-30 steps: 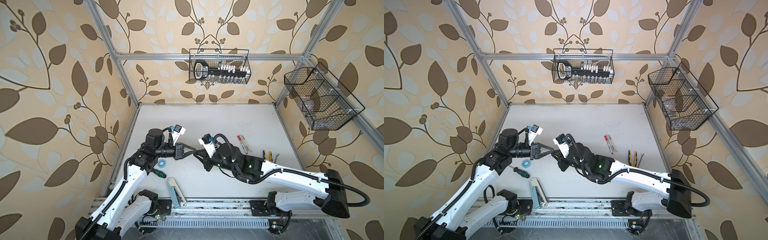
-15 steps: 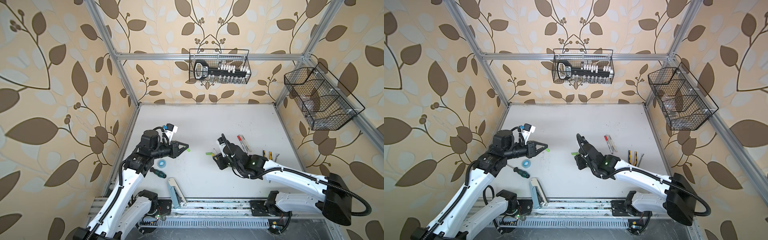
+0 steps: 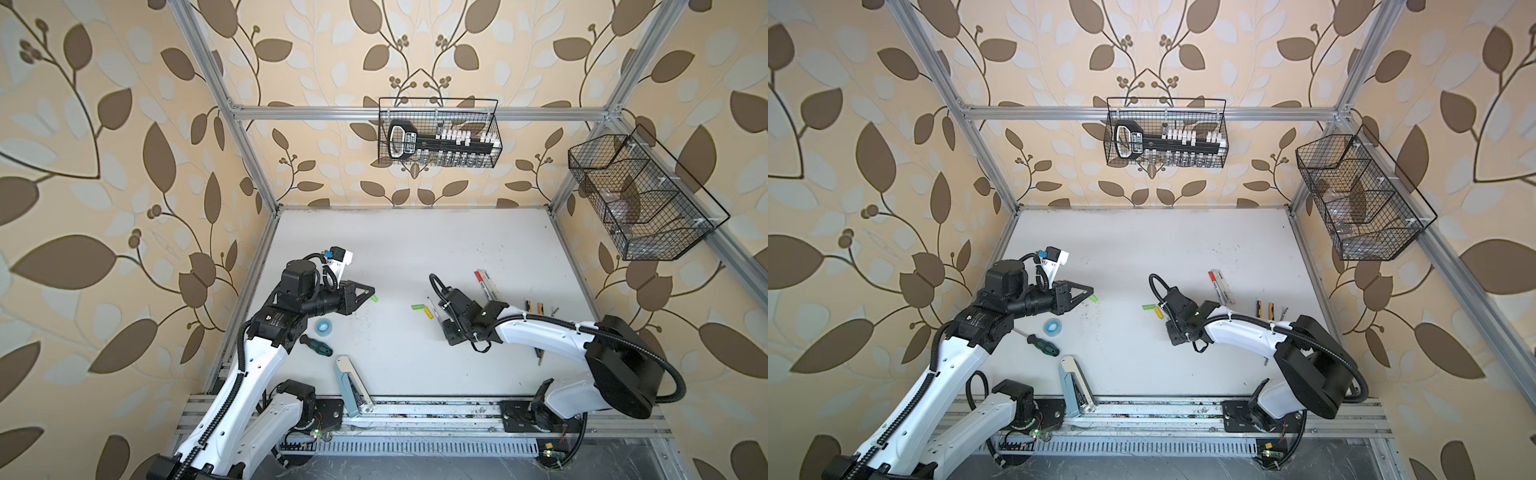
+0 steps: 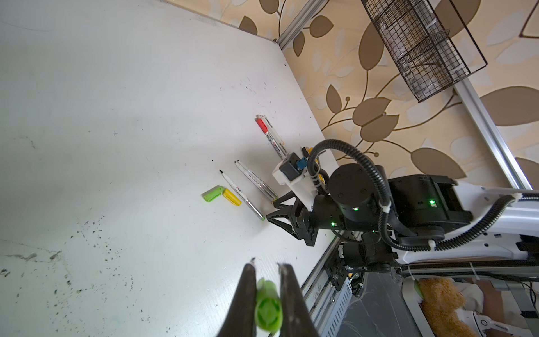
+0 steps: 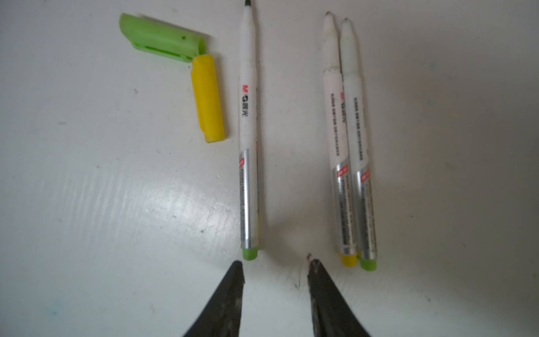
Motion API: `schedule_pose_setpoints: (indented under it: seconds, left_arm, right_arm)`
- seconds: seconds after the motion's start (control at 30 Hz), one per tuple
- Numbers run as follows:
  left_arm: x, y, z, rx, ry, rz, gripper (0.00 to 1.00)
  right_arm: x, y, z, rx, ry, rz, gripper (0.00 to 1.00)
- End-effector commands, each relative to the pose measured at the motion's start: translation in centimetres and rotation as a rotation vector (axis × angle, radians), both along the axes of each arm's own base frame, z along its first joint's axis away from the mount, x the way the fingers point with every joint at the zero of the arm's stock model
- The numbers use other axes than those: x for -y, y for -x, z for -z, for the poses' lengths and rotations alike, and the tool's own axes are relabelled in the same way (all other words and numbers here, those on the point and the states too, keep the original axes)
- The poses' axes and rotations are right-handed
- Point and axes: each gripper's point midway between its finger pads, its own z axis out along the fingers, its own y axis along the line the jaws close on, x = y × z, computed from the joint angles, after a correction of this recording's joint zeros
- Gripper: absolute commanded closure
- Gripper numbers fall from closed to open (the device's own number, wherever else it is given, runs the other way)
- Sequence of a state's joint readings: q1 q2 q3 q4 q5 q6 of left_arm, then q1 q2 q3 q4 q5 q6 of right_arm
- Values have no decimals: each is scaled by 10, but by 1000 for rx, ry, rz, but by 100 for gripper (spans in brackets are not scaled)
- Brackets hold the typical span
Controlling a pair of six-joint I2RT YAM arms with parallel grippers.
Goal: Insert the pens into the pen caps
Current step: 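Lower the right gripper and grasp a white pen with a green tip, then lift the white pen tip-up toward the green cap in the left gripper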
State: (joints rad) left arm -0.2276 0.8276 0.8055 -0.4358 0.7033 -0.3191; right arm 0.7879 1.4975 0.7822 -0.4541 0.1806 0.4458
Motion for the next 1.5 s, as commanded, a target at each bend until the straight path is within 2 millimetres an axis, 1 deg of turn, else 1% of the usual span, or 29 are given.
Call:
schedule_pose_setpoints:
  seconds: [0.0, 0.27, 0.5, 0.67, 0.77, 0.87, 0.93, 1.03, 1.1, 1.23, 1.3, 1.4, 1.47]
  left_arm:
    - [-1, -3, -16, 51, 11, 0, 100]
    - [-1, -3, -16, 54, 7, 1, 100]
    - [-1, -3, -17, 53, 8, 5, 100]
    - [-1, -3, -17, 54, 11, 6, 100]
    - [-1, -2, -17, 53, 10, 7, 100]
    - [-1, -2, -17, 54, 11, 6, 100]
    - [-1, -2, -17, 55, 12, 6, 100]
    - [1, -2, -17, 50, 21, 18, 100]
    - [2, -1, -17, 45, 25, 22, 100]
    - [3, 0, -19, 50, 35, 28, 100]
    - [5, 1, -21, 52, 49, 40, 100]
    - [9, 3, -23, 45, 75, 66, 100]
    - [12, 5, -26, 43, 95, 88, 100]
  right_arm:
    - [-9, -11, -2, -8, 4, -40, 61]
    - [-25, -22, 7, -33, 2, -64, 62]
    - [-28, -28, 17, -51, 23, -68, 64]
    - [-27, -37, 25, -73, 32, -59, 72]
    - [-21, -40, 30, -86, 55, -42, 83]
    - [-18, -39, 27, -83, 61, -39, 89]
    - [-17, -40, 23, -71, 54, -36, 93]
    - [-18, -42, 8, -38, 28, -41, 96]
    - [-21, -44, -6, -1, -4, -51, 97]
    - [-40, -39, -41, 127, -84, -139, 97]
    - [-53, -31, -56, 169, -154, -193, 97]
    - [-77, -11, -76, 225, -247, -299, 97]
    - [-97, 8, -91, 277, -299, -403, 97]
